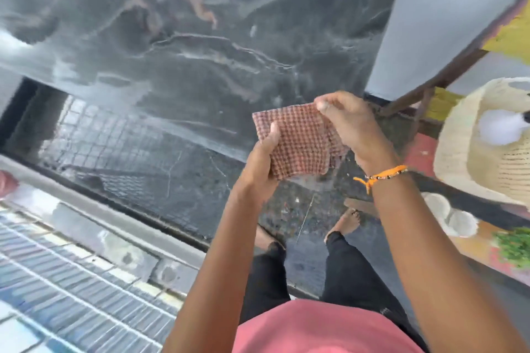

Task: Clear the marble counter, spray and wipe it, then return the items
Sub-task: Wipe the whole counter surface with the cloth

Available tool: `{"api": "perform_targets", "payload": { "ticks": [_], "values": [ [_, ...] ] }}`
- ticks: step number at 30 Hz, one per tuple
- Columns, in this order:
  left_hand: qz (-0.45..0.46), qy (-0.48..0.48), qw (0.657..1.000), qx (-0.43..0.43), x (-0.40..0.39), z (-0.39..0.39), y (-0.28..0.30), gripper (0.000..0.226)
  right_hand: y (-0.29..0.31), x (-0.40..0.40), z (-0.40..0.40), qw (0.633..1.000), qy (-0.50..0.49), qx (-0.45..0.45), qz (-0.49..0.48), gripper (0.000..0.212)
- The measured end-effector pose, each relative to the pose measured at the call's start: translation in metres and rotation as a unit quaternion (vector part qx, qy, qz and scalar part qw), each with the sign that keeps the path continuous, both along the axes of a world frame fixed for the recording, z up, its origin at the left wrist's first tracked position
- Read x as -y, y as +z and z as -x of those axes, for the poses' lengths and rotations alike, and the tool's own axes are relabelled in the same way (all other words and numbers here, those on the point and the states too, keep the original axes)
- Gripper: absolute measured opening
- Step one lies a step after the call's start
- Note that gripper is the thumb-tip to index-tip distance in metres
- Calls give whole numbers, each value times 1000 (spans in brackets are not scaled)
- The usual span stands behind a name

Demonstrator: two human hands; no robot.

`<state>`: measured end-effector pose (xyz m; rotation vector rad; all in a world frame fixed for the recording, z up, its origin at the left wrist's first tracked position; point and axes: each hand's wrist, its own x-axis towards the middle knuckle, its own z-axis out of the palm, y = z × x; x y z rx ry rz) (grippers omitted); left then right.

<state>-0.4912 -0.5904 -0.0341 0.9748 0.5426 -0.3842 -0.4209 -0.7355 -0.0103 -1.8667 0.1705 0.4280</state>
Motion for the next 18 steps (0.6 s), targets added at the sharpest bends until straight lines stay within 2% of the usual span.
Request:
{"api": "perform_targets", "payload": {
  "ticks": [2,4,8,9,12,18],
  "values": [
    [9,31,999,0,-46,9,5,38,-7,-45,8,999,30,-36,10,39],
    [-3,52,999,1,-91,17,11,38,-13,-89,16,990,81,-103,-57,61],
    [-11,93,996,11,-177,31,18,36,-9,-174,18,938,173,-243,-176,72],
    [-11,104,994,15,-195,33,17,35,-7,-192,16,928,187,-258,-194,67],
    [-6,120,992,24,-236,33,16,34,-4,-239,9,913,199,-253,-250,29],
    [-22,117,993,10,-289,12,15,32,-1,-297,-24,907,163,-256,-292,16]
  ]
}}
